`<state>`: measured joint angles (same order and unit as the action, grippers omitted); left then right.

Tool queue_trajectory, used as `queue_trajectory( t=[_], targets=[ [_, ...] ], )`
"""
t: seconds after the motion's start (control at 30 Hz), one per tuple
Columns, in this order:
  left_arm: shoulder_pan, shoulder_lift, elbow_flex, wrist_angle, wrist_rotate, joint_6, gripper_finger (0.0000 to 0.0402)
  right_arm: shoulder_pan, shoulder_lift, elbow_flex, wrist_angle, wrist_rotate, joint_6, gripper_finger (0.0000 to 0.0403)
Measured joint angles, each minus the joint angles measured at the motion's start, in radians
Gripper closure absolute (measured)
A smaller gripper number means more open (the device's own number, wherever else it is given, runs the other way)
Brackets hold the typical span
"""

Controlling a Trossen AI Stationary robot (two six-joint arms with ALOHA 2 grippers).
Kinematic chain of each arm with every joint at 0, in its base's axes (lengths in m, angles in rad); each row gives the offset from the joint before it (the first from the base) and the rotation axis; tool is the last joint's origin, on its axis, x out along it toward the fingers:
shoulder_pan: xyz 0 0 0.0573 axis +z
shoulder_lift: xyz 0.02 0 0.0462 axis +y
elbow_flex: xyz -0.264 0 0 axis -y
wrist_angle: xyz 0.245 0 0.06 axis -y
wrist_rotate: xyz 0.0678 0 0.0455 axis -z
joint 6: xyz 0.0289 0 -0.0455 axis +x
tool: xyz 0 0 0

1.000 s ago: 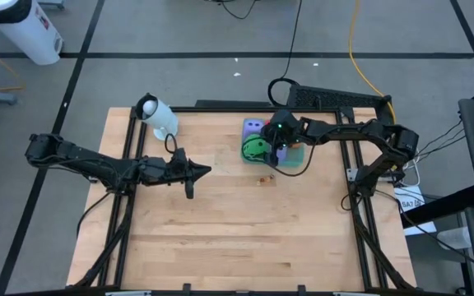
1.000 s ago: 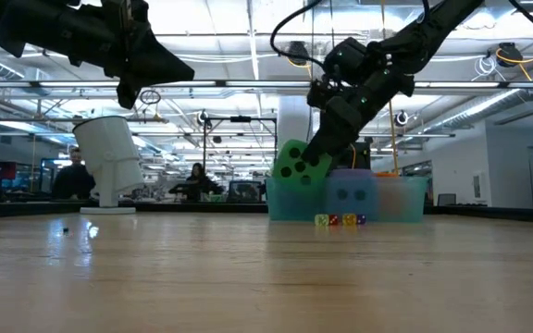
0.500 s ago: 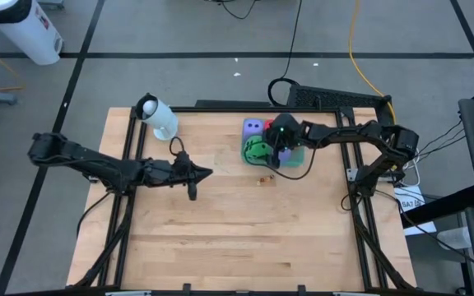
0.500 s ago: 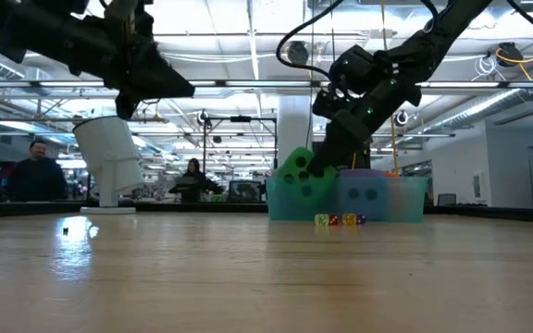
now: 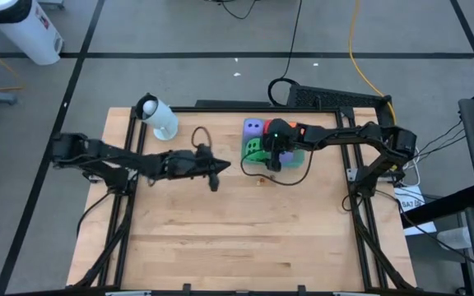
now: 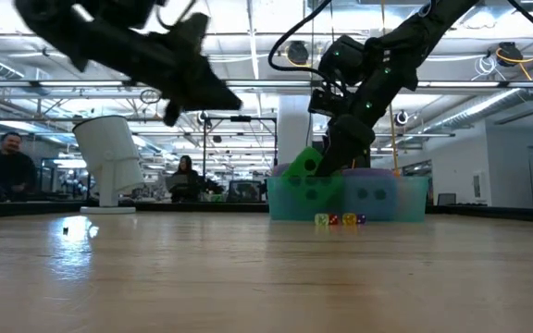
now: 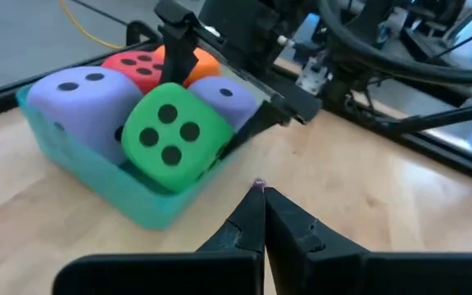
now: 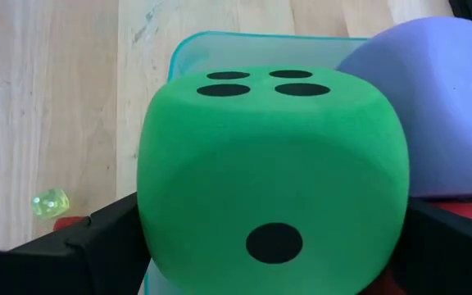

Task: Pick & Place Dice
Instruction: Put the big green dice into the transparent blue bin

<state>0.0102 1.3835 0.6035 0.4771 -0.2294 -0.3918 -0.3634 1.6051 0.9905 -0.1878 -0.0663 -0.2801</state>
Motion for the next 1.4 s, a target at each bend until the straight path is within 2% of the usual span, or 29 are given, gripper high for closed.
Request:
queue_trajectory(
  t=[0.13, 0.47, 0.63, 0.8, 0.97, 1.2, 1.4],
  targets=[
    [0.052, 0.107, 0.116, -0.014, 0.067, 0.028, 0.0393, 0.000, 0.000, 0.001, 0.003, -0.003, -0.005, 0.0004],
    [0.132, 0.362, 0.361, -0.073, 0.163, 0.041, 0.0399, 0.000, -0.002, 0.002, 0.004, -0.013, -0.002, 0.0004],
    [0.136, 0.415, 0.467, -0.112, 0.185, 0.067, 0.0396, 0.000, -0.002, 0.003, 0.000, -0.014, -0.002, 0.0004],
    [0.155, 0.460, 0.580, -0.279, 0.182, 0.096, 0.0396, 0.000, -0.003, 0.003, -0.004, -0.017, -0.002, 0.0004],
    [0.179, 0.503, 0.617, -0.333, 0.181, 0.102, 0.0399, 0.002, -0.003, 0.003, -0.004, -0.017, -0.002, 0.0004],
    [0.192, 0.520, 0.619, -0.322, 0.196, 0.112, 0.0398, 0.013, -0.003, 0.004, -0.006, -0.027, -0.020, 0.0004],
    [0.194, 0.519, 0.621, -0.361, 0.190, 0.081, 0.0397, 0.021, -0.003, 0.004, -0.006, 0.008, -0.047, 0.0004]
  ],
)
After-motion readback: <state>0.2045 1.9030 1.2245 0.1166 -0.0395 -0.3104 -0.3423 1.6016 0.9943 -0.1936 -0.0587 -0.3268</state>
